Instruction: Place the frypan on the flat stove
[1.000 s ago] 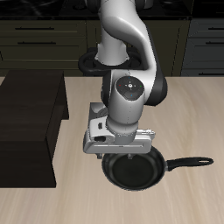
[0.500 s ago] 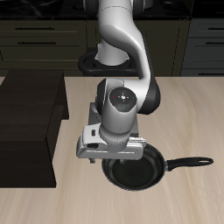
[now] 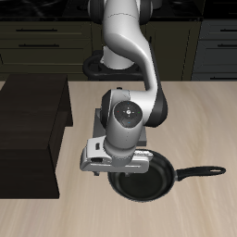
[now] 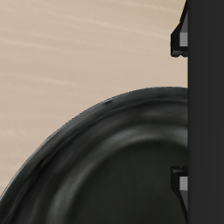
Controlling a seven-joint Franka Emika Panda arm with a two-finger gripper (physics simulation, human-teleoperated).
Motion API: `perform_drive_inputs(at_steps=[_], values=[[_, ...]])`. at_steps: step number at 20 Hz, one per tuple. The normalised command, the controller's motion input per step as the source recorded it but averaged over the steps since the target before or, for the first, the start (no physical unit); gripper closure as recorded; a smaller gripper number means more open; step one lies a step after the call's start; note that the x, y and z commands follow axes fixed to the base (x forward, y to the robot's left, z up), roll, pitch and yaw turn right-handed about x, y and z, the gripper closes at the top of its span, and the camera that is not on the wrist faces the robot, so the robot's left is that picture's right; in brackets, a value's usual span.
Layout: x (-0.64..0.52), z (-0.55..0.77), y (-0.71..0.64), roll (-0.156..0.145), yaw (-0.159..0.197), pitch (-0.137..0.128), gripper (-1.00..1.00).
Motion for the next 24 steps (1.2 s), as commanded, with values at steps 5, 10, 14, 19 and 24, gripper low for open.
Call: perform_drive_inputs(at_steps=[5,10,14,19,24], values=[[-0.03,-0.39,-0.11,-0.005,0.010,0.062,-1.00],[-0.04,-0.23,-0.05,-0.004,-0.006,0.024,-1.00],[-0.02,-0.35,-0.10,-0.005,-0.003,0.050,-1.00],[-0.07,-0.15,-0.04,0.025,-0.069,0.047,1.00],[-0.07,0.12,0.01,0.011,-0.016,-0.030,1.00]])
